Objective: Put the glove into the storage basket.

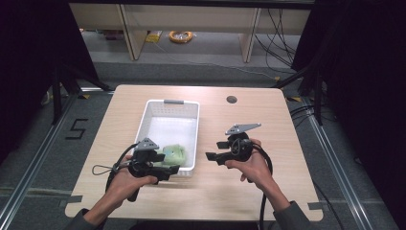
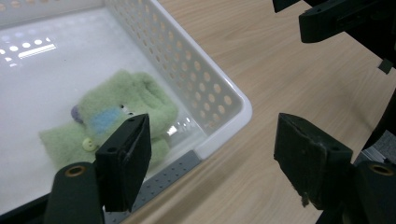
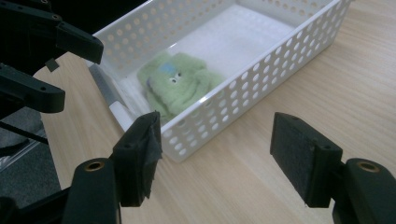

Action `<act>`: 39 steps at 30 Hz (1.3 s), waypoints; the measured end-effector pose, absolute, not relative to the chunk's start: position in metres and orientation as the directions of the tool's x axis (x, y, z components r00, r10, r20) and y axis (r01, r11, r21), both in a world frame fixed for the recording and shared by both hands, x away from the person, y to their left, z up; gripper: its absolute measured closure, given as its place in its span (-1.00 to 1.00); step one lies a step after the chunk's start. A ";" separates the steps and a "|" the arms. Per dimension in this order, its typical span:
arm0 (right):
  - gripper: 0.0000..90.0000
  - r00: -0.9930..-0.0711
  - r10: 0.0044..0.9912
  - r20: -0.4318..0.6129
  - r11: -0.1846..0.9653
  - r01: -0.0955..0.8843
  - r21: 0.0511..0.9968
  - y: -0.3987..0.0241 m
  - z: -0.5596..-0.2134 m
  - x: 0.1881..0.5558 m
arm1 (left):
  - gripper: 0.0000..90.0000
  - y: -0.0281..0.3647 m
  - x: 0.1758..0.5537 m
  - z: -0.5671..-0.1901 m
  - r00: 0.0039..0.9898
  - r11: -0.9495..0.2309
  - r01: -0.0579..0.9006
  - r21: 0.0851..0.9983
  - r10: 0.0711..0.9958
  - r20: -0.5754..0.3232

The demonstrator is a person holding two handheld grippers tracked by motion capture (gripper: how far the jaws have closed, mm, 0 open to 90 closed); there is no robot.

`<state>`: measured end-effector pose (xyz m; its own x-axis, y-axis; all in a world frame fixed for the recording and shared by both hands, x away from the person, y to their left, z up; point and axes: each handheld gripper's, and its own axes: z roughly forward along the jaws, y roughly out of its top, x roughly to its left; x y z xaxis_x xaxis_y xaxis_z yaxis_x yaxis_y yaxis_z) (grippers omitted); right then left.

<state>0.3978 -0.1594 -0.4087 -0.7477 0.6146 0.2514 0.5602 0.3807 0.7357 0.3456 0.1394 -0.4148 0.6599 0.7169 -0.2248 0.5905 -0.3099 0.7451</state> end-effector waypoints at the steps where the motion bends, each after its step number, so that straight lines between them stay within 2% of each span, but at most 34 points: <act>1: -0.23 -0.749 0.610 0.259 0.376 0.561 0.737 -0.161 -0.409 0.397 | -0.40 0.139 0.345 -0.415 0.665 -0.313 0.591 0.743 0.711 -0.229; 5: -0.23 -0.742 0.616 0.264 0.364 0.565 0.740 -0.168 -0.409 0.393 | -0.41 0.137 0.341 -0.417 0.666 -0.303 0.591 0.747 0.706 -0.240; 6: -0.23 -0.763 0.601 0.240 0.377 0.535 0.756 -0.170 -0.410 0.395 | -0.43 0.135 0.340 -0.418 0.661 -0.288 0.597 0.749 0.706 -0.255; 13: -0.26 -0.733 0.619 0.284 0.341 0.576 0.743 -0.177 -0.413 0.386 | -0.55 0.132 0.334 -0.422 0.668 -0.277 0.599 0.752 0.690 -0.278; 22: -0.30 -0.739 0.617 0.269 0.330 0.554 0.764 -0.189 -0.416 0.377 | -0.64 0.126 0.323 -0.431 0.672 -0.260 0.604 0.753 0.674 -0.307; 30: -0.42 -0.748 0.628 0.216 0.351 0.519 0.779 -0.195 -0.419 0.363 | -0.65 0.126 0.317 -0.435 0.690 -0.258 0.583 0.771 0.659 -0.301; 31: -0.44 -0.741 0.628 0.237 0.348 0.540 0.767 -0.195 -0.419 0.360 | -0.65 0.126 0.317 -0.435 0.690 -0.258 0.583 0.771 0.659 -0.301; 33: -0.46 -0.765 0.612 0.203 0.366 0.501 0.784 -0.198 -0.421 0.359 | -0.65 0.125 0.314 -0.436 0.688 -0.253 0.579 0.775 0.662 -0.298; 35: -0.46 -0.749 0.624 0.225 0.355 0.528 0.771 -0.197 -0.421 0.355 | -0.65 0.125 0.313 -0.437 0.699 -0.264 0.571 0.777 0.653 -0.292; 37: -0.48 -0.778 0.596 0.198 0.375 0.488 0.788 -0.199 -0.424 0.355 | -0.65 0.122 0.310 -0.438 0.706 -0.273 0.559 0.783 0.651 -0.278; 39: -0.50 -0.757 0.619 0.210 0.344 0.502 0.794 -0.200 -0.427 0.349 | -0.65 0.118 0.306 -0.440 0.716 -0.274 0.545 0.792 0.645 -0.269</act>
